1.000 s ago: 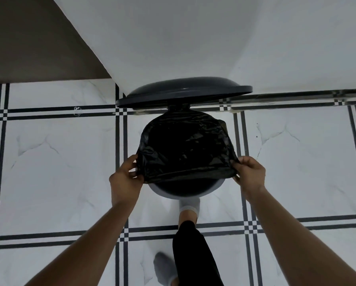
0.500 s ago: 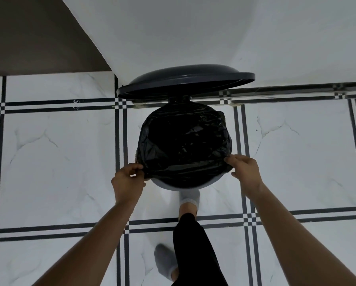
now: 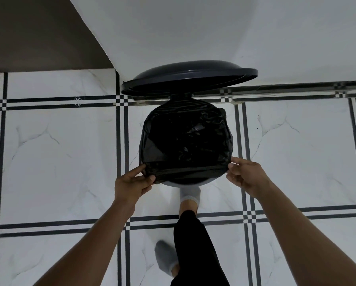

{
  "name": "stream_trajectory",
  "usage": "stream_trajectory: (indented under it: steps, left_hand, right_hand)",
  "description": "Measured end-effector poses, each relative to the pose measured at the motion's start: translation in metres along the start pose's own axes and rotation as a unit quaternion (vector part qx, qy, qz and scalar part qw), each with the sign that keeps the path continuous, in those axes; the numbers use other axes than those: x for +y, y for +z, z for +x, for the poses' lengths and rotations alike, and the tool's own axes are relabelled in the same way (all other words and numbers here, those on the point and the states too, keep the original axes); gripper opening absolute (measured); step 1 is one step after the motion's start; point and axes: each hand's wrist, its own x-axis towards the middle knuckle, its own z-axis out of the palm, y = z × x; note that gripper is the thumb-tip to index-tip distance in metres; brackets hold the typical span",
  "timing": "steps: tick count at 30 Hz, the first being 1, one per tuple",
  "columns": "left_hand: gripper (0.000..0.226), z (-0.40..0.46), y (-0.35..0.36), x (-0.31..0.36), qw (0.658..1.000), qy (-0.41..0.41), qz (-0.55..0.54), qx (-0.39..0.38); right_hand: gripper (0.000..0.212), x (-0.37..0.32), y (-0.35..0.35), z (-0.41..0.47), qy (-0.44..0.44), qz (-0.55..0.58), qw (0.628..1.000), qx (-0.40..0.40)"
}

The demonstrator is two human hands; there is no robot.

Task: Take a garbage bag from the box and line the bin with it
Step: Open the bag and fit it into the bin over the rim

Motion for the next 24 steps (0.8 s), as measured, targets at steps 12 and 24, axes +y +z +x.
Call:
stream_trajectory:
  steps: [12,24]
  left_hand:
    - [0.078,-0.013,0.026,-0.039,0.987,0.066,0.142,0.033]
    - [0.062,-0.005,0.016,-0.033,1.000,-0.002,-0.010,-0.023]
  right_hand:
    - [0.029,0.005,0.010,-0.007,-0.085,-0.062,0.993,0.043]
    - [0.017,0.016,0.018,-0.012,-0.093,-0.058,0.989,0.100]
